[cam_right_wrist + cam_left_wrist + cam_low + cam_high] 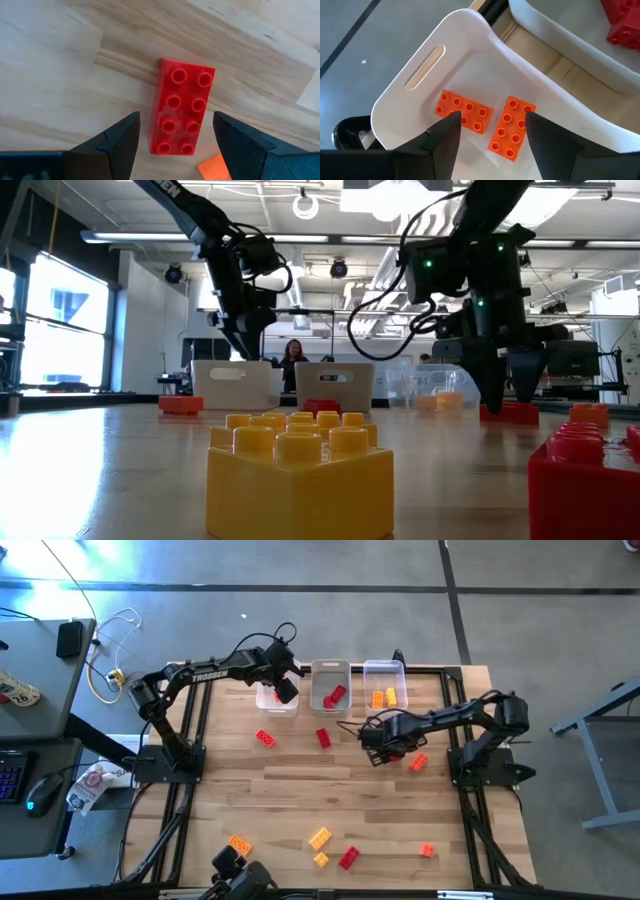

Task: Sort & place blocks by color
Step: Put the red game piece into the gray bin

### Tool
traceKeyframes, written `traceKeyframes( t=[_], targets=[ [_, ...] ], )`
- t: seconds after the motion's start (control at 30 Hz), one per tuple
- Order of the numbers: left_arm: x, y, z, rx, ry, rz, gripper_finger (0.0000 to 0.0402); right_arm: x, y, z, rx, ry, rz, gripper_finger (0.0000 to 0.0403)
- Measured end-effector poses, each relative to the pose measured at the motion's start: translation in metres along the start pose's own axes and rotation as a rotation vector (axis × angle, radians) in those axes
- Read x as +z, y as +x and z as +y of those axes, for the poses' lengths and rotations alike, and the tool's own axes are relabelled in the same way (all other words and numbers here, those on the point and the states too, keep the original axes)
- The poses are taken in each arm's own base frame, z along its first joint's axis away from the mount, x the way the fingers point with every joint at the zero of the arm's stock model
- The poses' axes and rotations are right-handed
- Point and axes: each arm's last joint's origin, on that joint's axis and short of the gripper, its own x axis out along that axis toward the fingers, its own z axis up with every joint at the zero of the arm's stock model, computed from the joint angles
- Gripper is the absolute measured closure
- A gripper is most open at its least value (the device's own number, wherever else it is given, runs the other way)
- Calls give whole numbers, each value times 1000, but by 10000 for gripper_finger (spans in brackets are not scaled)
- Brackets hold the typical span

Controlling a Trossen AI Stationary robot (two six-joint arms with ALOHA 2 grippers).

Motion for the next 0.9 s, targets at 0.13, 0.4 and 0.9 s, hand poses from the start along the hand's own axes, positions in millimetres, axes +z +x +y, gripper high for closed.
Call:
traceKeyframes(
  t=[0.13,0.4,0.9],
  targets=[
    [0,-2,0,1,3,-7,194,3,8,2,-13,-11,34,169],
    [3,-23,4,5,4,-66,193,4,13,5,0,-35,59,232],
    [-22,-79,2,-19,0,15,193,-1,1,15,149,-172,2,292]
  ],
)
